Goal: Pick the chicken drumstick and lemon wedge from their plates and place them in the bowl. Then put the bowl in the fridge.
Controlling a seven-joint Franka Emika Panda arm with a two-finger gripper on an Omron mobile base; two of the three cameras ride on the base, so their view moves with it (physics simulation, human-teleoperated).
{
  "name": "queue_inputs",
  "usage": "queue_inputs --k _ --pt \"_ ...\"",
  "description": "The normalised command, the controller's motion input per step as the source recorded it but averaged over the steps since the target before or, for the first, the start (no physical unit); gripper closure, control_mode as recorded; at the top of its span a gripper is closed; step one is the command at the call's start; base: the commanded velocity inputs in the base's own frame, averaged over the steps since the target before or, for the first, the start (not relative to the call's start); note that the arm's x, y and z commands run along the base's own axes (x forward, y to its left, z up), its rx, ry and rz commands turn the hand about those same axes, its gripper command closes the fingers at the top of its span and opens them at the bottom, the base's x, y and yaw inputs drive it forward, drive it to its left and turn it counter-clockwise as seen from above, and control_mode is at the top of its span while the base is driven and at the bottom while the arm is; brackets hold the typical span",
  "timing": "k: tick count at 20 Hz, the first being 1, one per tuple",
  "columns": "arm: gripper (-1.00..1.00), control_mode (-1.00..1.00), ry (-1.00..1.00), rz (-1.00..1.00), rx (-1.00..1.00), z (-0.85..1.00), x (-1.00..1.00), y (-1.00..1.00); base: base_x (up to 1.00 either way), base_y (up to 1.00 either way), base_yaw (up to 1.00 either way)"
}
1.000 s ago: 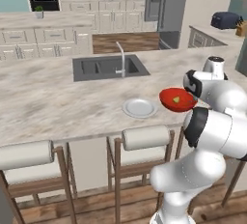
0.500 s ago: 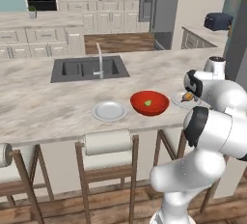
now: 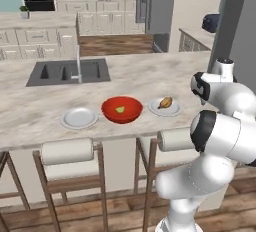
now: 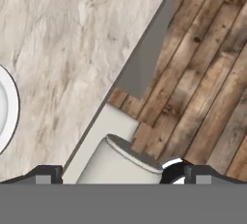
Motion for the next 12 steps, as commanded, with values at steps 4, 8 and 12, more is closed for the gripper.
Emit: queue_inputs --k 4,8,12 --pt "-1.0 1.0 0.0 0.0 0.0 0.0 0.0 0.0 0.18 -0.68 0.07" --pt "-1.0 1.0 0.0 0.0 0.0 0.0 0.0 0.0 0.28 -0.6 0.13" --pt "-1.0 1.0 0.0 0.0 0.0 0.0 0.0 0.0 0.35 -0.55 0.16"
